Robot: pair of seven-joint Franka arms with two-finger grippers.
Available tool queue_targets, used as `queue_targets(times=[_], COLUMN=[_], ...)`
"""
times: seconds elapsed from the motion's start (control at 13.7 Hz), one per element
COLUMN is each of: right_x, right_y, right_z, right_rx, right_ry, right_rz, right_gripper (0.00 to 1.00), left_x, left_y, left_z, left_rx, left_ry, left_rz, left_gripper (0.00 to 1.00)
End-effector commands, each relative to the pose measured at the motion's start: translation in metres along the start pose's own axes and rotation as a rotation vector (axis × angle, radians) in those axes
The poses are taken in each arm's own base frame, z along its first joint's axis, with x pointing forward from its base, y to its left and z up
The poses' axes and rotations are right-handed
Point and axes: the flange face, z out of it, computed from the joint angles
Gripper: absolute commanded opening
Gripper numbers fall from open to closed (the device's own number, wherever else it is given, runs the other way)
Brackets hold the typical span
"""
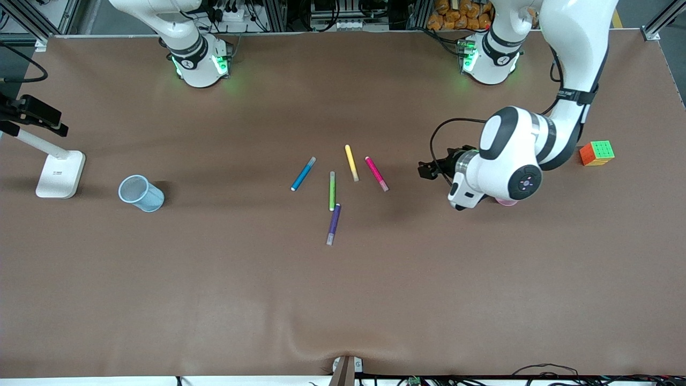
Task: Place pink and blue markers in matching cups
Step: 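Move the left gripper past the pink cup toward the pink marker, then grasp the pink marker with the left gripper while the right gripper reaches out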
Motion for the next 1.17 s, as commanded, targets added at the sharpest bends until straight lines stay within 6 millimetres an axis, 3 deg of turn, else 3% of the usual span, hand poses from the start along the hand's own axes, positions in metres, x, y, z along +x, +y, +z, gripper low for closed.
queue_targets(times=[0.0,0.29,0.44,0.58,0.73,1.09], right_x=[0.009,0.014,0.020,0.023,0.033,0.039], right_y=[0.006,0.005,0.007,0.008,0.009,0.018], right_z=[0.008,0.016,0.027,0.034,0.054,0.071], right_rx=[0.009,0.007,-0.006,-0.006,-0.008,0.000], right_ry=[-0.017,-0.032,-0.053,-0.066,-0.105,-0.135], right_rz=[0.009,0.008,0.011,0.012,0.014,0.039], right_gripper=[1.00,1.00,1.00,1.00,1.00,1.00], left_x=[0.004,0.005,-0.001,0.009,0.005,0.012], left_y=[0.012,0.036,0.051,0.057,0.072,0.094], left_z=[0.011,0.037,0.054,0.068,0.085,0.122], left_rx=[-0.023,-0.061,-0.061,-0.077,-0.089,-0.118], left_ry=[-0.003,0.004,0.026,0.043,0.059,0.071], left_rz=[-0.019,-0.063,-0.101,-0.108,-0.099,-0.134], left_gripper=[1.00,1.00,1.00,1.00,1.00,1.00])
